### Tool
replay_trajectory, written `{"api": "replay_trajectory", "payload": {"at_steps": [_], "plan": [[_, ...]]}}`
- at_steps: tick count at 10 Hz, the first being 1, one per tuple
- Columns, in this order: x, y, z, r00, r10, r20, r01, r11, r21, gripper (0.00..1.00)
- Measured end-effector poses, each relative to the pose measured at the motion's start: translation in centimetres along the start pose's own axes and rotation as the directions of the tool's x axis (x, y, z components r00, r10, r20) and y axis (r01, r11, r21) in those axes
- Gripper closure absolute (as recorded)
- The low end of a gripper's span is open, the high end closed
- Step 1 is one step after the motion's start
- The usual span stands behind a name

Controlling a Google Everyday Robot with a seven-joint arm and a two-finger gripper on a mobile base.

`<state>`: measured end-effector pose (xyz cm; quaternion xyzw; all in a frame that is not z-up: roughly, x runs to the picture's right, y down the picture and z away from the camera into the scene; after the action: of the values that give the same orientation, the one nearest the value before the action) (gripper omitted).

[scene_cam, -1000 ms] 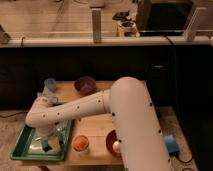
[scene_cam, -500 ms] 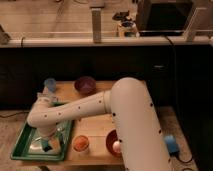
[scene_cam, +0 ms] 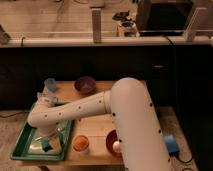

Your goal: Wipe tray with sponge

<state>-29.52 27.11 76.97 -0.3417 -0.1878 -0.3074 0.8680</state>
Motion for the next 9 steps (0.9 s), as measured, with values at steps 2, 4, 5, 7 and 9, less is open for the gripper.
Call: {"api": "replay_trajectory", "payload": {"at_steps": [2,4,5,7,9], "plan": [[0.28,0.13,-0.07,1.0,0.006,-0.009,-0.006,1.0,-0.002,0.21],[0.69,0.11,-0.16,1.0,0.009,-0.021,-0.009,1.0,-0.003,0.39],[0.74,-0.01,-0.17,1.0,0.008,-0.024,-0.008,1.0,-0.002,0.48],[0.77,-0.3,-0.05,1.0,0.0,-0.027,-0.001,1.0,-0.002,0.67],[0.87,-0.49,0.28,1.0,-0.003,-0.026,0.003,1.0,-0.004,0.87]]}}
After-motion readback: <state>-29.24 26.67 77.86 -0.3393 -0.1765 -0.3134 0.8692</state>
